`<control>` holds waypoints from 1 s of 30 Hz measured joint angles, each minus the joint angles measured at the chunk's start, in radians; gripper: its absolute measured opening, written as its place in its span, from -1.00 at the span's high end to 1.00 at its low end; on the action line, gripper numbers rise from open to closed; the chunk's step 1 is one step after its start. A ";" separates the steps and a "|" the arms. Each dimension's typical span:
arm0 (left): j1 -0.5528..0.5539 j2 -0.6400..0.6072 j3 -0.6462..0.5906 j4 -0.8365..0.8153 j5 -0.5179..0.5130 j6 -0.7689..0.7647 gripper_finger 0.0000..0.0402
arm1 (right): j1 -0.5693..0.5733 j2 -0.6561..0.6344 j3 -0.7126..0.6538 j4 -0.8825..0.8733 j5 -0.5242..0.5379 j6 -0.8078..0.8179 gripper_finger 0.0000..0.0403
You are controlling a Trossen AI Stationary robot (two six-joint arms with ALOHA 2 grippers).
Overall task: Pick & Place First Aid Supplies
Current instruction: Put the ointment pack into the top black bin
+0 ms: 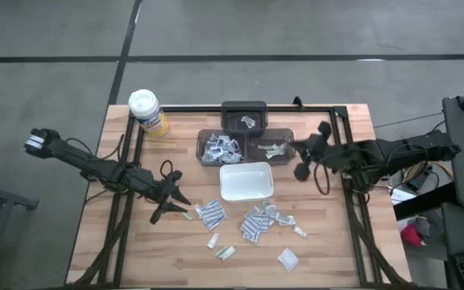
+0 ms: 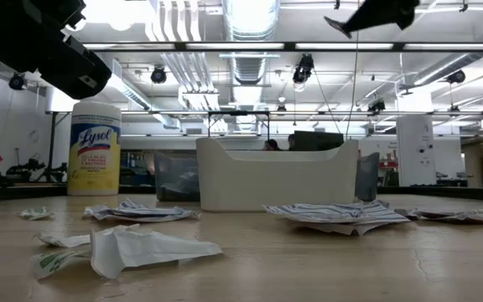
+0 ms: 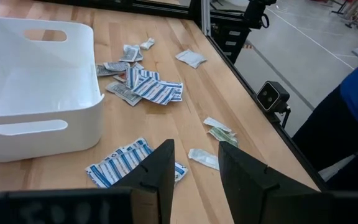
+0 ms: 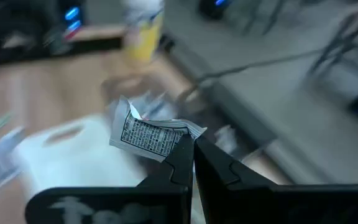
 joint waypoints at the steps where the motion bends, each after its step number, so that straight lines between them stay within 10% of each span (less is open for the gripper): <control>1: 0.000 0.000 0.000 0.000 0.000 0.000 0.42 | -0.015 0.005 0.000 0.042 0.034 -0.038 0.96; 14: 0.000 0.000 0.000 0.000 -0.001 -0.043 0.42 | -0.371 0.233 0.031 0.601 0.131 -0.293 0.96; 21: 0.000 0.000 0.000 0.000 -0.007 -0.095 0.42 | -0.506 0.468 0.257 0.546 0.077 -0.258 0.96; 30: 0.000 0.000 0.000 0.000 -0.049 -0.137 0.42 | -0.613 0.798 0.714 0.033 -0.016 -0.067 0.96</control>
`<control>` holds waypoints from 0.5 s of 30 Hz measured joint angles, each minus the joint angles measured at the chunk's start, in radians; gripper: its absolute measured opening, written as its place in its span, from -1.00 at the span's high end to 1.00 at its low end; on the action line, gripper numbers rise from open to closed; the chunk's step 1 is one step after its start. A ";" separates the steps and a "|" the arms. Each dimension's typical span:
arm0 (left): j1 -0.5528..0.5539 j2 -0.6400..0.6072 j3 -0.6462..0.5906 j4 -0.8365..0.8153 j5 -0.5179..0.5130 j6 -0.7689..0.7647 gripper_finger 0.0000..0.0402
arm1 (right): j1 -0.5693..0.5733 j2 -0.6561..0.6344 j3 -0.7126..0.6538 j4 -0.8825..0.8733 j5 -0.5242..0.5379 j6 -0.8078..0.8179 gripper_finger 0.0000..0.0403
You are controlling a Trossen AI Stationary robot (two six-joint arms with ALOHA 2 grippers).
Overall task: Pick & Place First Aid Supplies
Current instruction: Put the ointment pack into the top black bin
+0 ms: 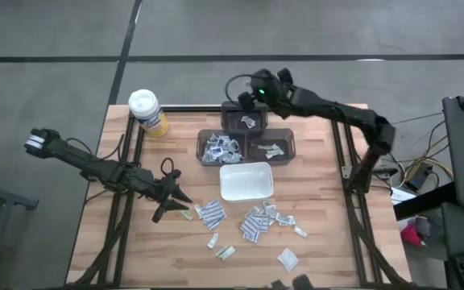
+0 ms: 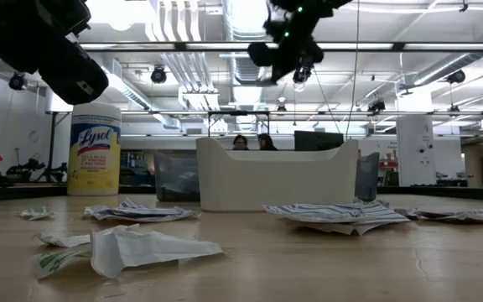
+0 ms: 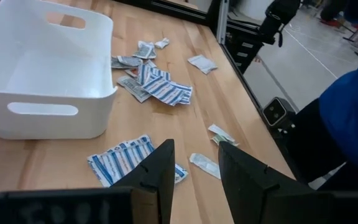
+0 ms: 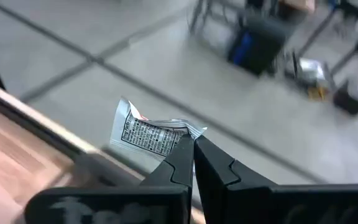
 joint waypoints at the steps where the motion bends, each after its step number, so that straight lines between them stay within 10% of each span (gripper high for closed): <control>1: 0.000 0.000 0.000 0.000 -0.006 0.000 0.42 | -0.014 0.032 0.045 -0.065 -0.023 0.032 0.96; 15: 0.000 0.000 0.000 0.001 -0.016 -0.006 0.42 | -0.123 0.362 0.417 -0.529 -0.468 0.155 0.96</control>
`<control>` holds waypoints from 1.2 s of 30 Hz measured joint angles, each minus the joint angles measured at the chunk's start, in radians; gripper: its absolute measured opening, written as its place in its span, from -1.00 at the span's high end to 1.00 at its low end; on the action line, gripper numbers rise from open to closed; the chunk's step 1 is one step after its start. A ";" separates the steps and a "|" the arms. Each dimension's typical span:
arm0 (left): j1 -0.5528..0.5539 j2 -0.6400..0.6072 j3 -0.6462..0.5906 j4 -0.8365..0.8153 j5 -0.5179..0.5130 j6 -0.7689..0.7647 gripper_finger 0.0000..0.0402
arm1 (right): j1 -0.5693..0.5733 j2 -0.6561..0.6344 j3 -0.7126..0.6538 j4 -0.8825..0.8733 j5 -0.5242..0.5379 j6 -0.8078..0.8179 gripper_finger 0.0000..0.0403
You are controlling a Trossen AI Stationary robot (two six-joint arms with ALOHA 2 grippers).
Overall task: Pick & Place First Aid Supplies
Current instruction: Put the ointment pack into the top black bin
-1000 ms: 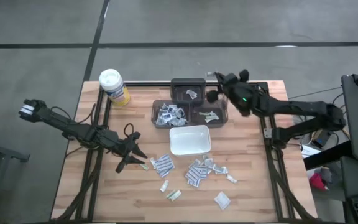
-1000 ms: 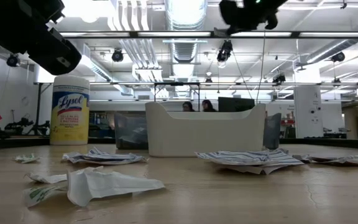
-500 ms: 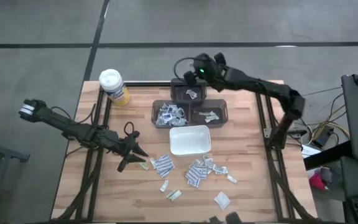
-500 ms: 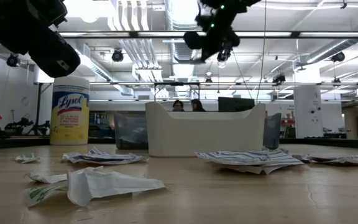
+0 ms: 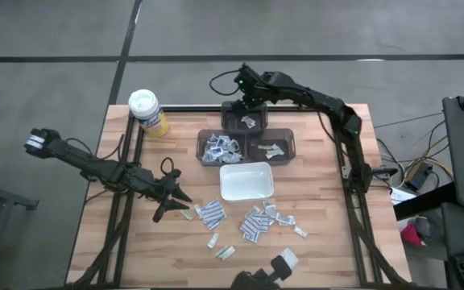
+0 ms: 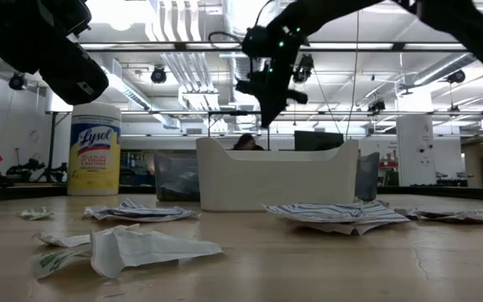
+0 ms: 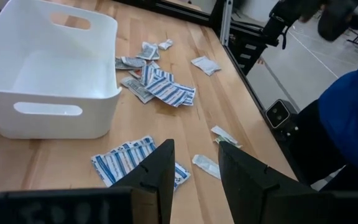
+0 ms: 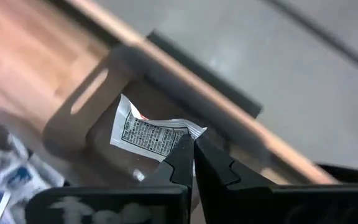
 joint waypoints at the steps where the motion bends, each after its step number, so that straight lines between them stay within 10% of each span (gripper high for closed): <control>1: 0.000 0.000 0.000 -0.001 0.000 0.000 0.42 | -0.003 0.019 0.012 -0.018 -0.023 0.000 0.96; 36: 0.000 0.000 0.000 0.006 0.000 0.000 0.42 | -0.056 0.209 0.031 -0.130 -0.171 -0.058 0.96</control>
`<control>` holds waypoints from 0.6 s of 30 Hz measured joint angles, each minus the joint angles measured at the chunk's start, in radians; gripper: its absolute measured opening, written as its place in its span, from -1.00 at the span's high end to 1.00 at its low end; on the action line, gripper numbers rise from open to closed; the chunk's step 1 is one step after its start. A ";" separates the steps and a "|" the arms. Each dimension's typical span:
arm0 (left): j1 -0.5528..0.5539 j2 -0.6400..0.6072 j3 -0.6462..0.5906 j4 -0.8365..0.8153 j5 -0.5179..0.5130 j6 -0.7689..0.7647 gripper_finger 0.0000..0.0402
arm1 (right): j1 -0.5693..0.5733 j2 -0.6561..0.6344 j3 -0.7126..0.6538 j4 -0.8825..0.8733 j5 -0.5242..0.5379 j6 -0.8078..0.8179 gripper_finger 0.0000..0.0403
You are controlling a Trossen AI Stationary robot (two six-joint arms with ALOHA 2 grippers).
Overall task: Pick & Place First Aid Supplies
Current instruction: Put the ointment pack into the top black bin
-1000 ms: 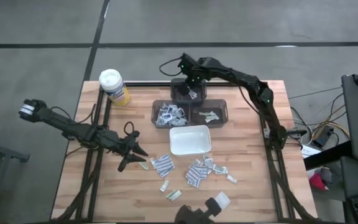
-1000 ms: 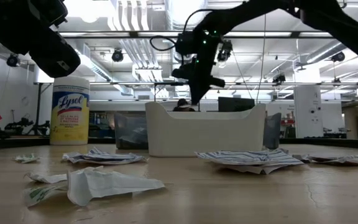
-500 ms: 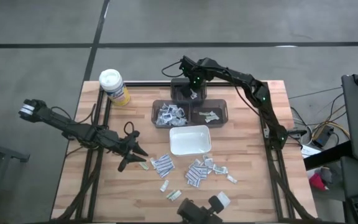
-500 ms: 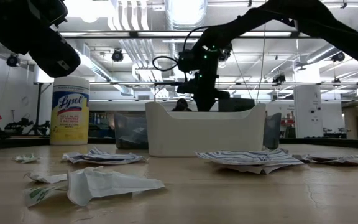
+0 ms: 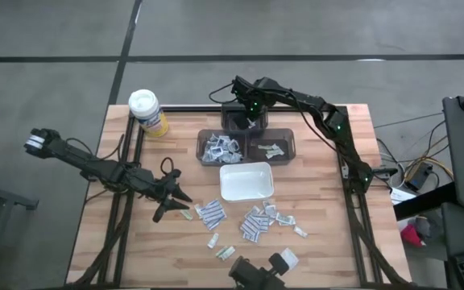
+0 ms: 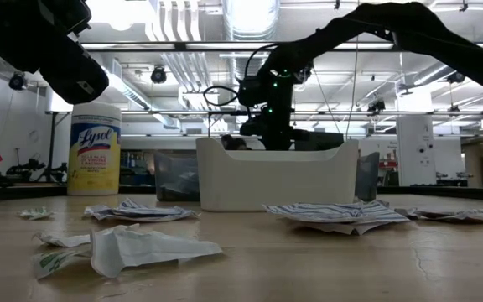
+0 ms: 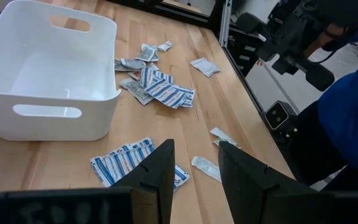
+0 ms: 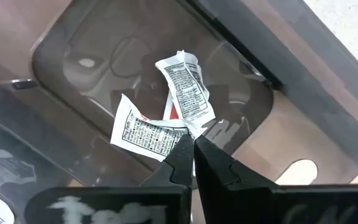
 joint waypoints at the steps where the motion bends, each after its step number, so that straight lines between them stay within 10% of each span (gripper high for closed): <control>1: 0.000 0.000 0.000 0.000 0.000 0.000 0.42 | 0.000 0.000 0.000 0.000 0.000 -0.002 0.96; 18: 0.000 0.000 0.000 0.000 0.000 0.001 0.42 | 0.000 0.002 0.005 0.008 0.003 -0.043 0.69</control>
